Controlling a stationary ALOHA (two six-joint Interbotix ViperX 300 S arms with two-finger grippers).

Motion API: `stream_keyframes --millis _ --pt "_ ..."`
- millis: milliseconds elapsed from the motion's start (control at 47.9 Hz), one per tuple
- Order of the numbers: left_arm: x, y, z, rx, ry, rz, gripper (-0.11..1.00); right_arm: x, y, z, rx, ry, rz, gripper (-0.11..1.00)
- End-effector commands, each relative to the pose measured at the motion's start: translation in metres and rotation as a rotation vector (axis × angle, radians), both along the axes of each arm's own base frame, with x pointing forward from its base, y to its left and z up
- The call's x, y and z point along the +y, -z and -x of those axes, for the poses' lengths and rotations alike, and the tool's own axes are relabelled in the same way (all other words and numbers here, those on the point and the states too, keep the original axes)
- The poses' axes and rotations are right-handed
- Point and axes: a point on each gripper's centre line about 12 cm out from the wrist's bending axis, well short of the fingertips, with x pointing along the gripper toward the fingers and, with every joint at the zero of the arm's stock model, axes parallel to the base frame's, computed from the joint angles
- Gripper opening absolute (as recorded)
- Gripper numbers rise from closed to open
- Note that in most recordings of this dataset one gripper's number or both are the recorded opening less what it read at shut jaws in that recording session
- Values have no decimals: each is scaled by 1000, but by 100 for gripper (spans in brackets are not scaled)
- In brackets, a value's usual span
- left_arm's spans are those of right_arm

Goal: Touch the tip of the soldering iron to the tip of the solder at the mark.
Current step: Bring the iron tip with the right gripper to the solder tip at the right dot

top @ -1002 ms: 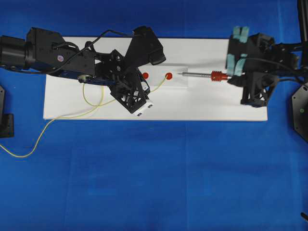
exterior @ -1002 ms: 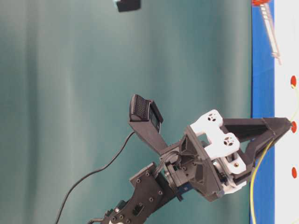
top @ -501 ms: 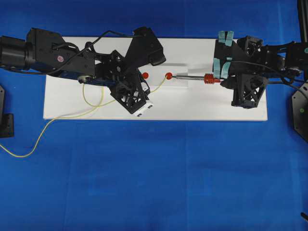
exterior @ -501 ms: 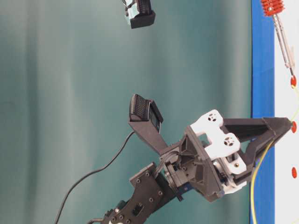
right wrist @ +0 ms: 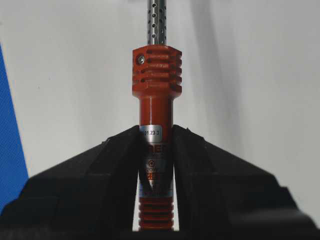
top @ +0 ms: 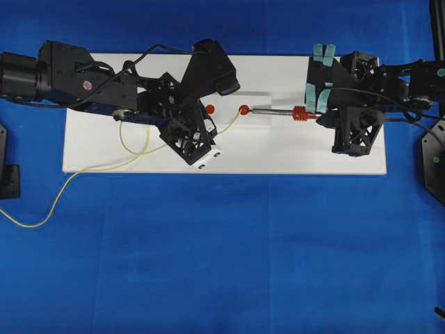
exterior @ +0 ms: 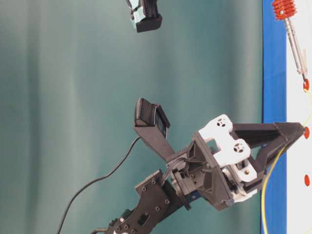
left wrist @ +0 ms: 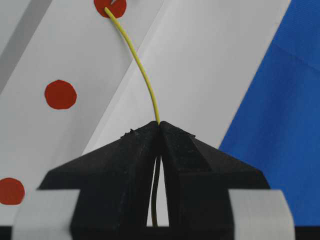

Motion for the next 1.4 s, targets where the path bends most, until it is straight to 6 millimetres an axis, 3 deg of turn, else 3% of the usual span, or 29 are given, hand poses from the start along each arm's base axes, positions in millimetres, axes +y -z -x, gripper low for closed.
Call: stream_keyframes --millis 0,1378 --pt "0 -21 -6 -56 6 -10 3 -2 -11 -8 -38 -2 11 7" --pt "0 -22 -9 -54 8 -12 3 -2 -11 -9 -37 0 10 7"
